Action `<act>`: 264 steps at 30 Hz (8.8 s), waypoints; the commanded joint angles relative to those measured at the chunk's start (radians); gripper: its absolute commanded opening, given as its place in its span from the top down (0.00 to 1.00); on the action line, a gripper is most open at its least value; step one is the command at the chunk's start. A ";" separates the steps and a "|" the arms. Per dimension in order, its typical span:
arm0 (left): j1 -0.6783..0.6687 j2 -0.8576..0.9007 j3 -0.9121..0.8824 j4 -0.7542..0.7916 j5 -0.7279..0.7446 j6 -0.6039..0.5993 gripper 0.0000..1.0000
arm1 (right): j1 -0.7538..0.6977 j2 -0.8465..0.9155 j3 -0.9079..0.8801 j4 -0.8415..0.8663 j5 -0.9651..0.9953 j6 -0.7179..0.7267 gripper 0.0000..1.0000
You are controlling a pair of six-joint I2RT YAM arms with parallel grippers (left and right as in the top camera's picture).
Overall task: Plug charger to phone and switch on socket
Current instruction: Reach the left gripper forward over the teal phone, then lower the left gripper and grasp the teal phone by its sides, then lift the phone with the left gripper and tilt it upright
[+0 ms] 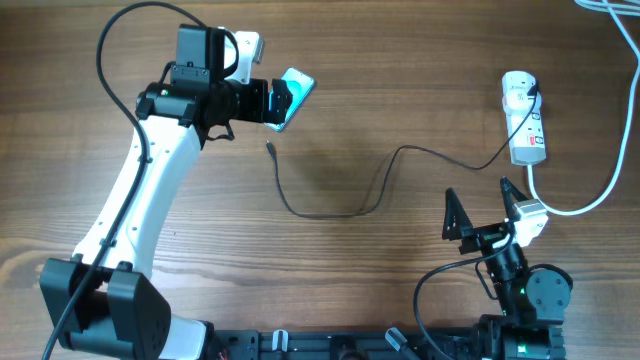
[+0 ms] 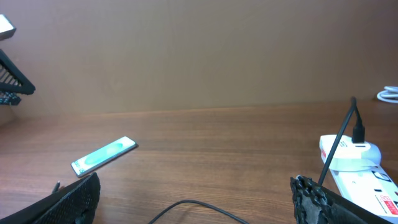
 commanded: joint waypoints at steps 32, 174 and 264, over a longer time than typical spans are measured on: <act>-0.116 0.628 0.543 -0.233 -0.377 0.256 0.00 | 0.002 -0.011 -0.002 0.002 -0.001 0.002 0.00; -0.093 0.935 0.541 -0.293 -0.317 0.160 0.32 | 0.002 -0.011 -0.002 0.002 -0.001 0.002 0.00; -0.097 0.417 0.541 -0.876 0.064 -0.385 0.96 | 0.002 -0.011 -0.002 0.002 -0.001 0.002 0.00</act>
